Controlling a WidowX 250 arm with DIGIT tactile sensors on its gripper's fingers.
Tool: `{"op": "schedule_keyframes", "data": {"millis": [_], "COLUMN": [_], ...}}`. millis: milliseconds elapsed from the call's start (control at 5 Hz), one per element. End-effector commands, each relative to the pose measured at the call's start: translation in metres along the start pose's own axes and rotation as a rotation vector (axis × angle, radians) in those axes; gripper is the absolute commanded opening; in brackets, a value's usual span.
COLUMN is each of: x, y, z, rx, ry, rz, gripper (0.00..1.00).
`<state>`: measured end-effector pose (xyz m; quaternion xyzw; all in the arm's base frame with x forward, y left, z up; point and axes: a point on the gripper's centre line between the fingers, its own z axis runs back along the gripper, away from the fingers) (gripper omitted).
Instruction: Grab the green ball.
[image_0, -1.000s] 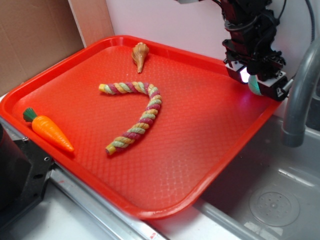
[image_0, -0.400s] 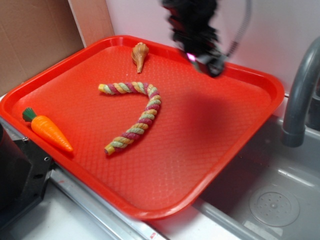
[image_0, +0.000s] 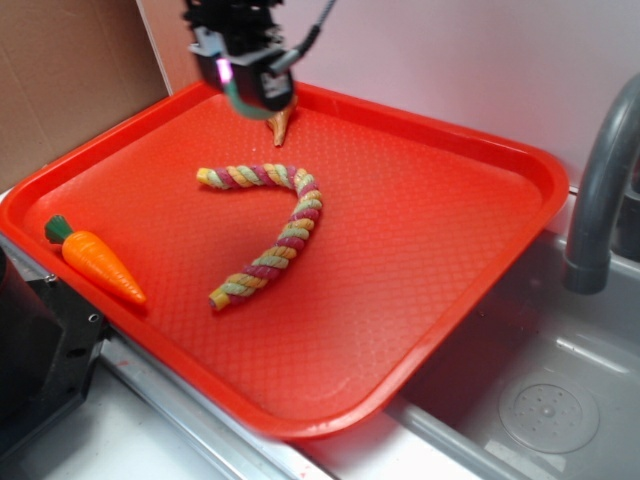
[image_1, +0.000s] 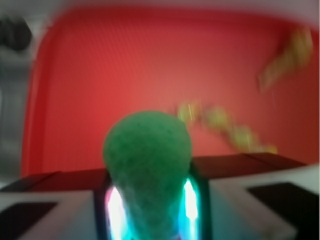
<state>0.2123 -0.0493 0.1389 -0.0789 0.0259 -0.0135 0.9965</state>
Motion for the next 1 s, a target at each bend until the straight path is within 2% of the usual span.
{"op": "schedule_keyframes", "data": {"millis": [0, 200, 400, 600, 800], "x": [-0.043, -0.064, -0.073, -0.069, -0.062], "y": [0.054, 0.080, 0.098, 0.108, 0.107], "z": [0.044, 0.055, 0.064, 0.054, 0.044], "rx": [0.011, 0.149, 0.304, 0.315, 0.302], "ry": [-0.027, -0.087, -0.145, -0.095, -0.055], "rz": [0.100, 0.160, 0.245, 0.300, 0.288], "gripper": [0.00, 0.00, 0.00, 0.00, 0.00]}}
